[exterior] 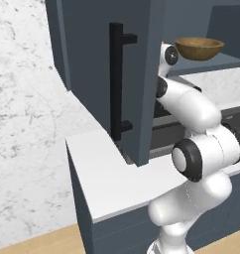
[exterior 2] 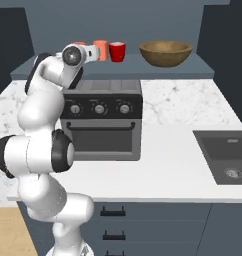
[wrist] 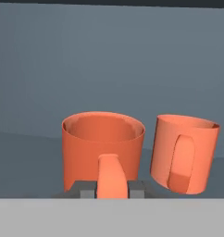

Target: Gather all objects into one cabinet and sort the glasses and bowls to opposite sides.

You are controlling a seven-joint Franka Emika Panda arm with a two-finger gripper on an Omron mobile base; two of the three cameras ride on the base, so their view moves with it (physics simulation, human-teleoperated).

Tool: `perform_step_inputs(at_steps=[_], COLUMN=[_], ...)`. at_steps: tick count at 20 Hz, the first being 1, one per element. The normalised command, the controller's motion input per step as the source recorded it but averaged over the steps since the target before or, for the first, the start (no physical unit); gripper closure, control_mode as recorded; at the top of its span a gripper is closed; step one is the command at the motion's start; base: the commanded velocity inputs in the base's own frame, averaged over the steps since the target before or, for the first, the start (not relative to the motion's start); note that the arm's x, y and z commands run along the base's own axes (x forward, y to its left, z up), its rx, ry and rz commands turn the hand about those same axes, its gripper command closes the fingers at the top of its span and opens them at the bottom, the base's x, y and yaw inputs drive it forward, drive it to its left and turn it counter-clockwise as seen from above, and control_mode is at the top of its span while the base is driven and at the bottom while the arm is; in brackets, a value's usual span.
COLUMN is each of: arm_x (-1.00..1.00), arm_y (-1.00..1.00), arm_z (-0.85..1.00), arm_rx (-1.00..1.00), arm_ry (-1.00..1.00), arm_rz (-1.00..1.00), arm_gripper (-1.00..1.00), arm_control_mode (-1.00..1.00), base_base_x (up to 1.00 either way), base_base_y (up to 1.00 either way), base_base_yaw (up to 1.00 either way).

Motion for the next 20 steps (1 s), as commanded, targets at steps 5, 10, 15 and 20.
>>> perform_step_inputs(at_steps=[5,10,15,20], arm_x=[0.62,0.54,0.02,-0.81], arm_y=[0.01,0.02,0.13,0.02], arm_z=[-0.27,-0.27,-0.25,-0.04], arm_rx=[0.0,0.0,-0.01,0.0], arm_ry=[0.03,0.01,-0.04,-0.11], arm_rz=[-0.02,-0.02,0.0,0.0], arm_gripper=[1.0,1.0,-1.0,-1.0], arm_control_mode=[-1.0,-1.0,-1.0,-1.0], base_base_x=[0.0,0.0,0.0,0.0], base_base_y=[0.0,0.0,0.0,0.0], base_base_yaw=[0.0,0.0,0.0,0.0])
